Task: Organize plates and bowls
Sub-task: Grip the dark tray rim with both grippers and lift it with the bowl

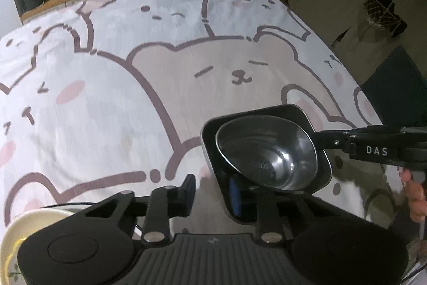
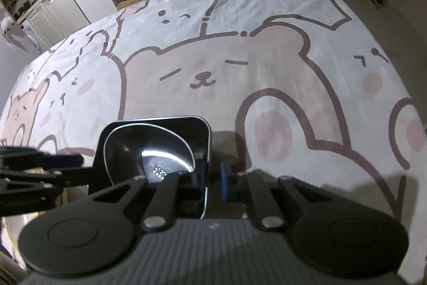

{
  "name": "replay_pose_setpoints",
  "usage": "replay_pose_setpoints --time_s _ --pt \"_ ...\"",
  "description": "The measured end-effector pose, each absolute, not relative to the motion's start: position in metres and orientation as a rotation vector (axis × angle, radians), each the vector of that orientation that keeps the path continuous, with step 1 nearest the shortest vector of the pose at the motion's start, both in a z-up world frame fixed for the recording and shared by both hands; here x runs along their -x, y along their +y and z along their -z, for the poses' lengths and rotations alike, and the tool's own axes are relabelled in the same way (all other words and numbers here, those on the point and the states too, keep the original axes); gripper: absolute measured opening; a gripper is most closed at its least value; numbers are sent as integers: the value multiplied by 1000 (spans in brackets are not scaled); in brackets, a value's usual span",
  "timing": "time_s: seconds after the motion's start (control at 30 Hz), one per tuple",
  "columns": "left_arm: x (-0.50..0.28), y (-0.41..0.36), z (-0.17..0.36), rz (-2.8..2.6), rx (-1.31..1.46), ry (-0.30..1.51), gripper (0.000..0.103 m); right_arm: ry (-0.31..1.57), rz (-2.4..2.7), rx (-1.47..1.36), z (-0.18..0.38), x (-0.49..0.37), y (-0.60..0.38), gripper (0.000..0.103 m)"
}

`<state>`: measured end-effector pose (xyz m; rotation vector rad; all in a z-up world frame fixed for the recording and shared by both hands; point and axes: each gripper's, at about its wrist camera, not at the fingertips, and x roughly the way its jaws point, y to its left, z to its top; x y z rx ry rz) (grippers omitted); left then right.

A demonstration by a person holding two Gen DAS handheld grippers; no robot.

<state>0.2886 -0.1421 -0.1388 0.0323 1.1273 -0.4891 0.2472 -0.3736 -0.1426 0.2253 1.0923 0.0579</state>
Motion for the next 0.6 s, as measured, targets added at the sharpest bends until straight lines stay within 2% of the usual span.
replay_pose_setpoints --time_s 0.13,0.2,0.23,0.47,0.6 --pt "-293 -141 145 481 17 1144 25 1086 -62 -232 143 -246 -375 13" --pt "-295 -140 147 474 51 1151 15 1082 -62 -231 143 -247 -374 13" --pt "-296 -140 149 471 63 1157 13 1082 -60 -232 143 -247 -374 13" --pt "-298 -142 152 464 85 1168 12 1101 -64 -221 145 -248 -372 12" --pt "-299 -141 156 454 102 1177 10 1101 -72 -214 145 -249 -371 8"
